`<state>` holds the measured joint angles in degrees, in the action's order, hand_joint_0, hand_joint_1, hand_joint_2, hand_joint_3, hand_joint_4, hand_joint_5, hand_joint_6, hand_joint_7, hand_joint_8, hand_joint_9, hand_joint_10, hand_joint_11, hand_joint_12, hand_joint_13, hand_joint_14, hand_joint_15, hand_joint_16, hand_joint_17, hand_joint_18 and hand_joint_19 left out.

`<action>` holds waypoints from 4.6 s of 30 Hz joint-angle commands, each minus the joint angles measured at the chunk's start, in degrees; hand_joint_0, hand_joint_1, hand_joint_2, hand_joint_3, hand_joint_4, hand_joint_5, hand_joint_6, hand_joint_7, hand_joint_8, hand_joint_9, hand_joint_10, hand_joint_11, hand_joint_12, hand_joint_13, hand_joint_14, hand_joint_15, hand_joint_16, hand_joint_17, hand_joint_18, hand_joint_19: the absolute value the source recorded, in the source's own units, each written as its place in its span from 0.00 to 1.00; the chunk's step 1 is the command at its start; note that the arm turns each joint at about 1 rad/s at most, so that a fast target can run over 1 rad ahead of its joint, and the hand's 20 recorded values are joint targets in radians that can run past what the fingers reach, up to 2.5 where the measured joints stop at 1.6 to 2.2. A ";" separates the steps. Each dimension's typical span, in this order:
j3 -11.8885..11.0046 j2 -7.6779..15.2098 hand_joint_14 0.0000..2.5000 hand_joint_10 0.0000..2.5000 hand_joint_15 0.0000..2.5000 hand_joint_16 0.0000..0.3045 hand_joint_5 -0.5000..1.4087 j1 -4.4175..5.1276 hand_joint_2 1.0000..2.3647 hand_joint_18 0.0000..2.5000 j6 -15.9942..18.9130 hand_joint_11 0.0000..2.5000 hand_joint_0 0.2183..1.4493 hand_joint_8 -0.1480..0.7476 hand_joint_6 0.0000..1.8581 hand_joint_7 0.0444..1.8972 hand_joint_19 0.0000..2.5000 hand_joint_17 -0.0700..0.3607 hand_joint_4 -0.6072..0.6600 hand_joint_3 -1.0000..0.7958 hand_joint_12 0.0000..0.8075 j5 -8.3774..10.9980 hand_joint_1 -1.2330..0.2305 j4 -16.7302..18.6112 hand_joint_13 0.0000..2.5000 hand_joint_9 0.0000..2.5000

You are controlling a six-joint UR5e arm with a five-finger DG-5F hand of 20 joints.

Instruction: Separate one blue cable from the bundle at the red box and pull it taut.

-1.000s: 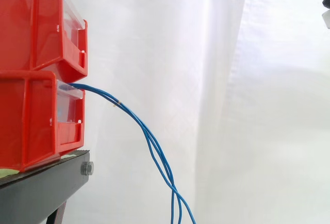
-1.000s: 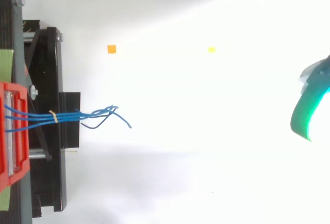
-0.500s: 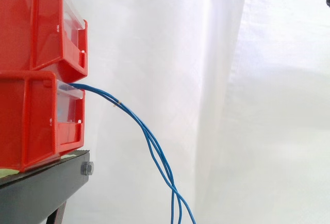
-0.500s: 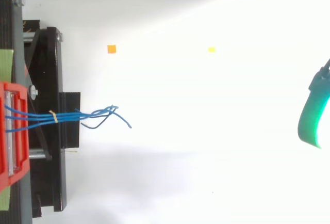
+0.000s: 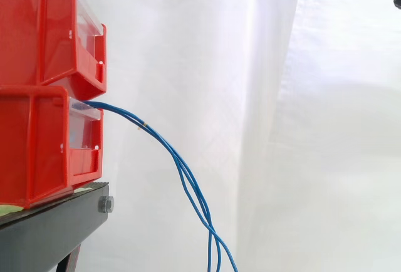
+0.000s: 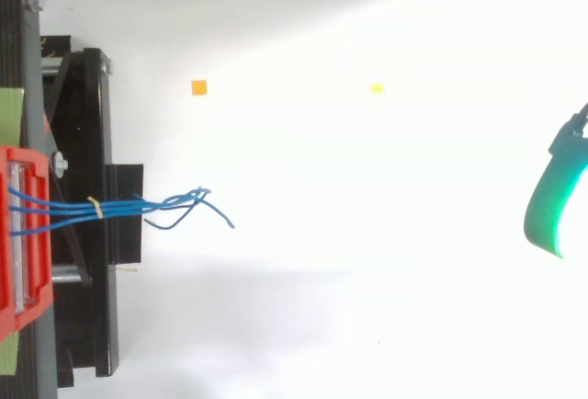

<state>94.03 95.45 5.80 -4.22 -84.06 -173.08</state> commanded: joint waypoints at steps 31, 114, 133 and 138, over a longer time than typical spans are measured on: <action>0.01 0.44 0.01 0.00 0.18 0.19 0.12 0.44 0.00 0.24 -6.42 0.19 0.23 0.56 0.27 0.37 0.17 0.47 0.67 0.28 0.52 11.37 0.45 7.93 0.24 0.14; -6.14 25.22 0.00 0.00 0.18 0.19 0.12 4.22 0.00 0.25 -24.61 0.18 0.24 0.56 0.27 0.37 0.18 0.46 0.70 0.28 0.52 23.41 0.43 33.77 0.24 0.15; -13.17 33.04 0.00 0.00 0.18 0.19 0.13 4.04 0.00 0.25 -21.27 0.18 0.25 0.56 0.27 0.38 0.18 0.46 0.73 0.28 0.51 21.39 0.43 33.95 0.24 0.15; -13.17 33.13 0.00 0.00 0.18 0.19 0.14 4.22 0.00 0.25 -21.09 0.18 0.25 0.56 0.27 0.39 0.18 0.46 0.75 0.28 0.51 22.45 0.43 33.60 0.24 0.15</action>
<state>80.97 128.45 9.95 -25.57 -62.19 -139.27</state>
